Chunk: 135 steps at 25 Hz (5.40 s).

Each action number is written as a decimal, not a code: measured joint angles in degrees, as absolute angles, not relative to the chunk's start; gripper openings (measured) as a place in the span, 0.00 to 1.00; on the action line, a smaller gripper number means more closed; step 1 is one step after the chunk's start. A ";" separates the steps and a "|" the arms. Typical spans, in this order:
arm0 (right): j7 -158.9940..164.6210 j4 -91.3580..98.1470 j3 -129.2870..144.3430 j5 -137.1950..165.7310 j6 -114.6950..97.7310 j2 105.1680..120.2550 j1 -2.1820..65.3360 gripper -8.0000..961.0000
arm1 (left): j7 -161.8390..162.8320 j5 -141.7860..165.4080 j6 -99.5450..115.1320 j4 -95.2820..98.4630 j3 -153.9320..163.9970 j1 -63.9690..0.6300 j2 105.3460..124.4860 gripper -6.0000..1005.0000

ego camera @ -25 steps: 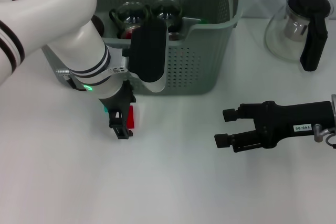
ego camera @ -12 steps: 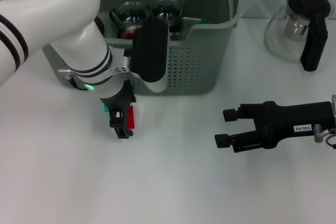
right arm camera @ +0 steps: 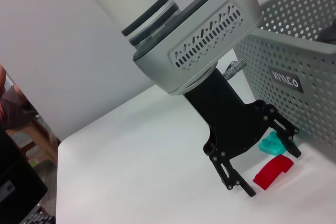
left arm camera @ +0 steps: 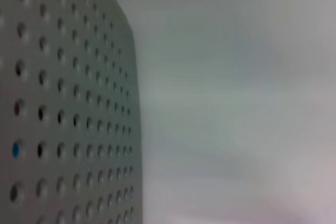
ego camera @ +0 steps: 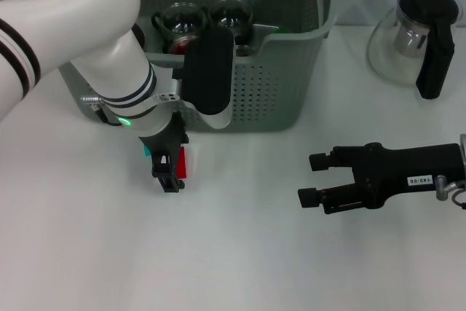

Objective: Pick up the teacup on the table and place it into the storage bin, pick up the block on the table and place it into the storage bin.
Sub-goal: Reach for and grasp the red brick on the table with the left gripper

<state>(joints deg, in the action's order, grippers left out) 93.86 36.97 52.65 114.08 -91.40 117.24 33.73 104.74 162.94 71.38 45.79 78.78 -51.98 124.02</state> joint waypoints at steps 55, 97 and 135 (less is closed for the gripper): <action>93.17 37.00 51.75 114.08 -91.61 117.17 33.64 0.99 | 105.35 163.57 78.50 51.43 79.18 -51.21 124.03 0.52; 92.74 36.77 50.54 114.35 -91.85 117.69 33.26 0.98 | 103.03 163.65 74.29 45.08 83.88 -55.08 123.67 0.77; 92.19 36.28 50.54 114.34 -91.31 117.77 33.25 0.98 | 102.49 163.65 73.07 42.62 85.81 -57.07 123.38 0.76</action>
